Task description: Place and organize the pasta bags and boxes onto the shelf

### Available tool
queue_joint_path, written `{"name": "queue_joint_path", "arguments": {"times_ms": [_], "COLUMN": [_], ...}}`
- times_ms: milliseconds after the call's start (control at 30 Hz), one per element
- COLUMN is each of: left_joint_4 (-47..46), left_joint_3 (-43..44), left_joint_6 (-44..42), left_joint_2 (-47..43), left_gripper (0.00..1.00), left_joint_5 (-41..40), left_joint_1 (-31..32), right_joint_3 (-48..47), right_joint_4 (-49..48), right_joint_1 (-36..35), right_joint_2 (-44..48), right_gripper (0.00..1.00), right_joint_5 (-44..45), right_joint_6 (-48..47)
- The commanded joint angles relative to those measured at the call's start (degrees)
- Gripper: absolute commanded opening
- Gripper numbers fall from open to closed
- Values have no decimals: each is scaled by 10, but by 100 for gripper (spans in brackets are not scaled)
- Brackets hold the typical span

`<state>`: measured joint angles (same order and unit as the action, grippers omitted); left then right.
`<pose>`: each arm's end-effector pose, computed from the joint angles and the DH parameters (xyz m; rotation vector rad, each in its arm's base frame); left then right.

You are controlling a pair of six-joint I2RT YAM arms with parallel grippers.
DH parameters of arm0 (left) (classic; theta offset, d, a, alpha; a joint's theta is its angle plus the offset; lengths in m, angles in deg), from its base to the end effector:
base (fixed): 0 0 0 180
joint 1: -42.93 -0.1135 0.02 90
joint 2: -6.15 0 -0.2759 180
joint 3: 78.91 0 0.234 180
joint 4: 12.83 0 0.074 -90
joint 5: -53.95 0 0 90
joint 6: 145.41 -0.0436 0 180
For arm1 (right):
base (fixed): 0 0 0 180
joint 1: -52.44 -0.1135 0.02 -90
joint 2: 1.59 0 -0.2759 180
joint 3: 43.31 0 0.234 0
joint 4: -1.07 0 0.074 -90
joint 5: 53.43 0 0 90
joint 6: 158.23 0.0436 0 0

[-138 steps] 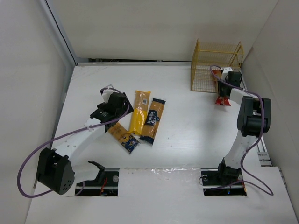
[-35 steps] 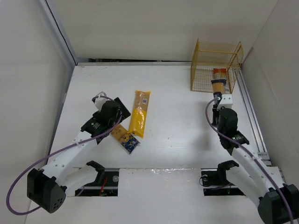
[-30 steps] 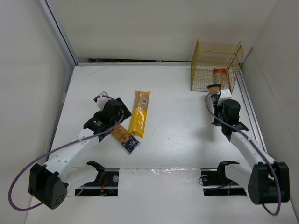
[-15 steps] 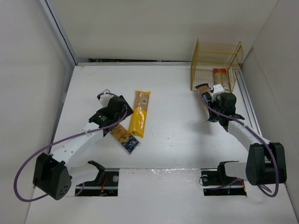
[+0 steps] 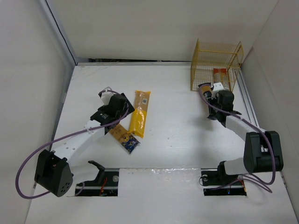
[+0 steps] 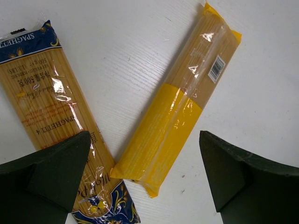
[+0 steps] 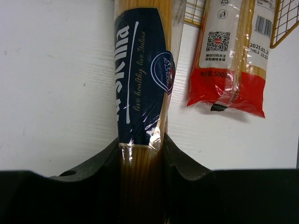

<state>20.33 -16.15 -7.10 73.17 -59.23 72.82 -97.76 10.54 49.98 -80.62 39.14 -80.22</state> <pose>0.2134 -0.1028 0.2808 -0.5647 2.1081 -0.3309 0.2775 0.0100 0.2212 -0.2470 2.1538 -0.1441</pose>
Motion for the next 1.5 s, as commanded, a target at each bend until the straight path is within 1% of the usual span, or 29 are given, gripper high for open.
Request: {"name": "queue_joint_path", "arguments": {"times_ms": [0,200,233,300,333,400,533,600,767,867,900,933,967,1000,1033,1167,1200,1300,1333,1367,1400,1433,1467], "left_joint_4": [-16,-33,-33,-33,-33,-33,-27,-27,-27,-20,-14,-14,-9,-9,-3,13,19,54,61,73,79,84,104], "left_joint_3": [18,18,18,24,30,30,30,25,11,11,11,11,11,11,11,11,11,11,6,1,1,-5,-5], "left_joint_6": [-12,-24,-24,-30,-30,-30,-30,-30,-30,-30,-30,-30,-30,-30,-30,-24,-10,6,19,27,32,39,59], "left_joint_2": [-9,-3,2,8,13,14,19,12,-8,-15,-15,-21,-21,-26,-26,-42,-42,-42,-49,-57,-63,-70,-82], "left_gripper": [100,100,100,100,100,100,100,100,100,100,100,100,100,100,100,100,100,100,100,100,100,100,100], "left_joint_5": [-11,-11,-5,1,1,6,18,23,18,13,13,8,8,8,8,8,8,8,8,16,22,32,32], "left_joint_1": [1,1,1,1,1,1,-10,-22,-22,-22,-22,-22,-22,-22,-22,-22,-22,-22,-22,-22,-22,-22,-22], "right_joint_3": [-51,-44,-44,-59,-82,-107,-163,-195,-263,-297,-303,-310,-310,-310,-310,-296,-287,-258,-249,-244,-244,-244,-252], "right_joint_4": [-160,-234,-257,-264,-264,-264,-270,-270,-270,-270,-270,-263,-263,-254,-239,-193,-177,-104,-86,-65,-20,3,28], "right_joint_1": [7,7,7,7,7,12,12,12,12,18,18,18,18,18,18,18,18,-17,-35,-79,-104,-133,-190], "right_joint_2": [5,-27,-46,-71,-98,-124,-178,-207,-269,-303,-309,-314,-320,-320,-320,-282,-271,-208,-189,-171,-143,-132,-126], "right_gripper": [0,0,0,0,0,0,0,0,0,0,11,33,56,82,100,100,100,100,100,100,100,100,100], "right_joint_5": [9,20,20,20,12,-2,3,3,9,-13,-20,-20,-20,-20,-13,-8,-2,27,56,73,91,109,144], "right_joint_6": [24,56,62,75,83,88,93,94,106,111,118,126,126,132,132,126,120,107,107,107,107,112,121]}}
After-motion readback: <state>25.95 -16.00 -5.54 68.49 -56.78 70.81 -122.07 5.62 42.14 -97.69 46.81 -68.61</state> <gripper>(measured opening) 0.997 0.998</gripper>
